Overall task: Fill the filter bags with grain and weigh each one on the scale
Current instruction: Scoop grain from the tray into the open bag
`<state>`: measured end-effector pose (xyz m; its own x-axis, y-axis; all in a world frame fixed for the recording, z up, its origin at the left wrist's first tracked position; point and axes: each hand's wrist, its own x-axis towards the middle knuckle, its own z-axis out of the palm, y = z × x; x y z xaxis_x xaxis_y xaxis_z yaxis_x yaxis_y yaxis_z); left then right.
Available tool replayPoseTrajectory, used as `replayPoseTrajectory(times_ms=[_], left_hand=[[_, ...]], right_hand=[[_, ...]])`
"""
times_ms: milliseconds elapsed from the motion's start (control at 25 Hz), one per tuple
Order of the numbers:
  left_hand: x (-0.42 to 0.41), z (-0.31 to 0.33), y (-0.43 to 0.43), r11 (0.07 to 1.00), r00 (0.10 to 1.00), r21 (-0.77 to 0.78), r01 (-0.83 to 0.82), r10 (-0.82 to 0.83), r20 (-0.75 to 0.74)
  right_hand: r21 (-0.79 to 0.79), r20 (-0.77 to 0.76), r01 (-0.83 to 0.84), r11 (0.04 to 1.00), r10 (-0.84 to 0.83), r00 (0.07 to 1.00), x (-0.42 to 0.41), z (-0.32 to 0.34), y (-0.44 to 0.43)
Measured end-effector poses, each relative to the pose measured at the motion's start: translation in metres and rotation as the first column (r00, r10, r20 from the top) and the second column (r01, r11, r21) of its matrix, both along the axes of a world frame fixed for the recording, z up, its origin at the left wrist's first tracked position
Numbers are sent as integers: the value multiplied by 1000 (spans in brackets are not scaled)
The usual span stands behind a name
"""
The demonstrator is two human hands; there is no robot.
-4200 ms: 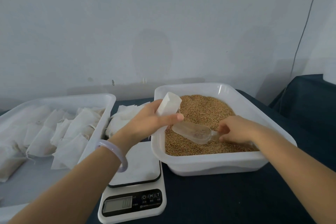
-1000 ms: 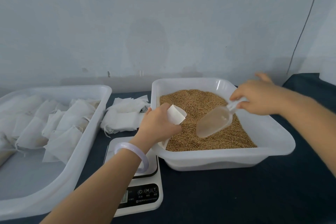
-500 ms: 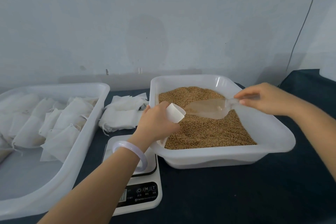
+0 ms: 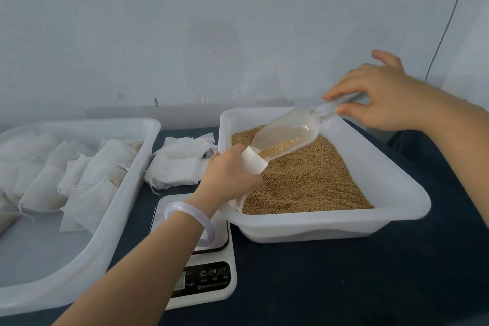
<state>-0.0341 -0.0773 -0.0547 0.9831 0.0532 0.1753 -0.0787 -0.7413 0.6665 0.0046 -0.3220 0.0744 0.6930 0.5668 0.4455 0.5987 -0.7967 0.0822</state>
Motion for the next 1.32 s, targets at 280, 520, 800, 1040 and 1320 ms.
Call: replayPoseTrajectory(times_ms=[280, 520, 800, 1040, 1320], left_hand=[[2, -2, 1, 999, 1000, -37, -15, 15, -5], [3, -3, 2, 998, 1000, -67, -21, 20, -8], [2, -3, 1, 999, 1000, -32, -13, 13, 13], [1, -2, 1, 999, 1000, -38, -5, 6, 11], [1, -2, 0, 1000, 1000, -23, -6, 6, 7]], right_hand=[[-83, 206, -86, 993, 101, 973, -10, 6, 11], [-61, 125, 48, 997, -40, 991, 4, 2, 2], [-289, -221, 145, 946, -213, 952, 23, -84, 8], [-63, -399, 240, 969, -245, 884, 27, -97, -13], [307, -447, 159, 938, -5, 894, 13, -42, -30]])
